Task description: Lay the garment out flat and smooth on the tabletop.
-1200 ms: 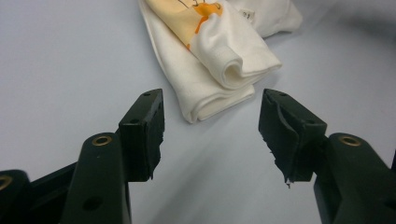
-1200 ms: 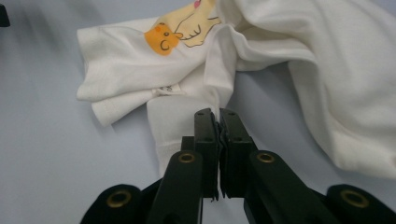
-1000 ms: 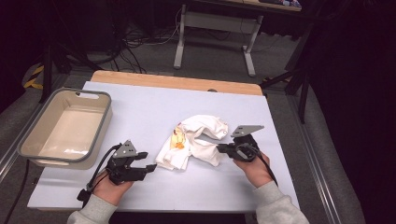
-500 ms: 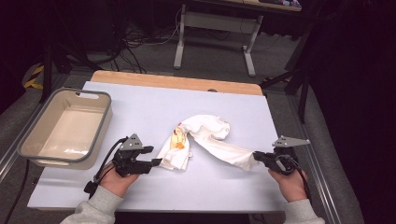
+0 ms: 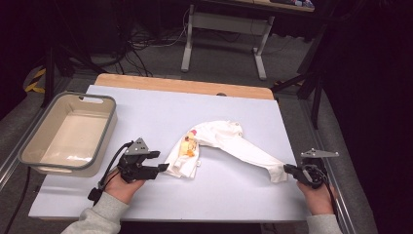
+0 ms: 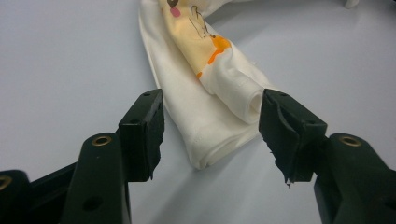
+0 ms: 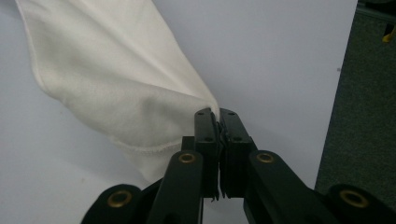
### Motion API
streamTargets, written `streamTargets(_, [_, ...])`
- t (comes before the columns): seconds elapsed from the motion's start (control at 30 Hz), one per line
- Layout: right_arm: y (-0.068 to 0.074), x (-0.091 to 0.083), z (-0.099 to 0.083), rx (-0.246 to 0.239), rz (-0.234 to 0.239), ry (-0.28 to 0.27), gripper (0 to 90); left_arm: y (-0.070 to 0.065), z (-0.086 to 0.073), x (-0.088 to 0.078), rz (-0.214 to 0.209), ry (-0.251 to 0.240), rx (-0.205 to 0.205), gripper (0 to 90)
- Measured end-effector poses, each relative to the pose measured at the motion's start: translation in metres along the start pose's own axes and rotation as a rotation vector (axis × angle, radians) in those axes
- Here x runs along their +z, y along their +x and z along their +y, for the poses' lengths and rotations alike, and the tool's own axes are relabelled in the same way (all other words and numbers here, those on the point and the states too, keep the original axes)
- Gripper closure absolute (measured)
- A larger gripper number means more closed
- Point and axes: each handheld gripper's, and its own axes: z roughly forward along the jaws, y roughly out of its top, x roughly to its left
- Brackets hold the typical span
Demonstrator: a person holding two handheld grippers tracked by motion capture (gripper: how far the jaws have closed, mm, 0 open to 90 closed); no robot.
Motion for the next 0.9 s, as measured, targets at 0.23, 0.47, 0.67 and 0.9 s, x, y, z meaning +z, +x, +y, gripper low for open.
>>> streamTargets(0.23, [0.01, 0.002, 0.009, -0.032, 0.043, -0.045, 61.1, 0.002, 0.003, 0.002, 0.003, -0.002, -0.002, 40.7])
streamTargets(0.47, [0.041, 0.013, 0.037, -0.097, 0.122, -0.134, 44.8, 0.007, 0.016, 0.006, 0.004, 0.003, 0.003, 40.5])
streamTargets(0.67, [0.063, 0.047, 0.06, -0.134, 0.152, -0.089, 48.3, 0.015, 0.028, 0.016, 0.026, 0.034, 0.018, 43.4])
streamTargets(0.9, [0.073, 0.082, 0.079, -0.148, 0.143, -0.042, 55.2, 0.03, 0.036, 0.033, 0.021, 0.09, -0.02, 50.1])
